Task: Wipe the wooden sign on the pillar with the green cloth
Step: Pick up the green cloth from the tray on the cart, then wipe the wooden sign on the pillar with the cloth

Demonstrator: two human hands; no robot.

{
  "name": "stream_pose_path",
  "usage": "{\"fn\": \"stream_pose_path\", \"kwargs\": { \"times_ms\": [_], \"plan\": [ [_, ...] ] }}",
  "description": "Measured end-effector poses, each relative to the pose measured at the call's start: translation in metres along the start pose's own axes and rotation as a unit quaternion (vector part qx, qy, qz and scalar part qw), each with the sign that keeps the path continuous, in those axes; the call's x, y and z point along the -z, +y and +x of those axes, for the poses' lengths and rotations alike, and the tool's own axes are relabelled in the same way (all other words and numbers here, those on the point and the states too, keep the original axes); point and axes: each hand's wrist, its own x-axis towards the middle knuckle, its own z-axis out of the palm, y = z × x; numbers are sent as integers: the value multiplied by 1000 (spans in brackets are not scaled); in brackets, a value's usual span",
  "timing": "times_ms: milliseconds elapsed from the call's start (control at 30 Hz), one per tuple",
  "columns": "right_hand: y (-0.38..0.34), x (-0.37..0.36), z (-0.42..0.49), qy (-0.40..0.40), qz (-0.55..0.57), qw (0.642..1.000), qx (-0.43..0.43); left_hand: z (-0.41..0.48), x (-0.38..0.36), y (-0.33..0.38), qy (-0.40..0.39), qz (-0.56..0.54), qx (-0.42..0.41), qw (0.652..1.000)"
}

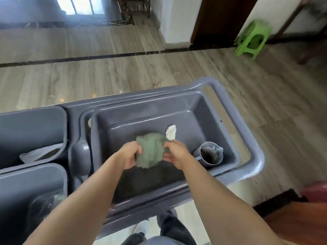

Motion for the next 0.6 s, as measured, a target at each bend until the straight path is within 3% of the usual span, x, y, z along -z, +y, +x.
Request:
{"fn": "stream_pose_path", "kwargs": {
  "times_ms": [100, 300, 400, 467, 600],
  "plan": [
    [-6, 17, -38, 34, 88, 995, 35, -21, -18, 14, -117, 12, -14, 993],
    [-4, 85, -123, 16, 245, 965, 97, -63, -100, 29, -281, 114, -24, 953],
    [11, 137, -168, 132, 237, 949, 159, -80, -166, 21, -343, 183, -19, 921],
    [30, 177, -199, 228, 254, 917, 205, -97, -215, 5, -378, 222, 0, 899],
    [85, 250, -273, 288, 341, 853, 270, -143, -311, -50, -470, 308, 7, 827]
  ]
}}
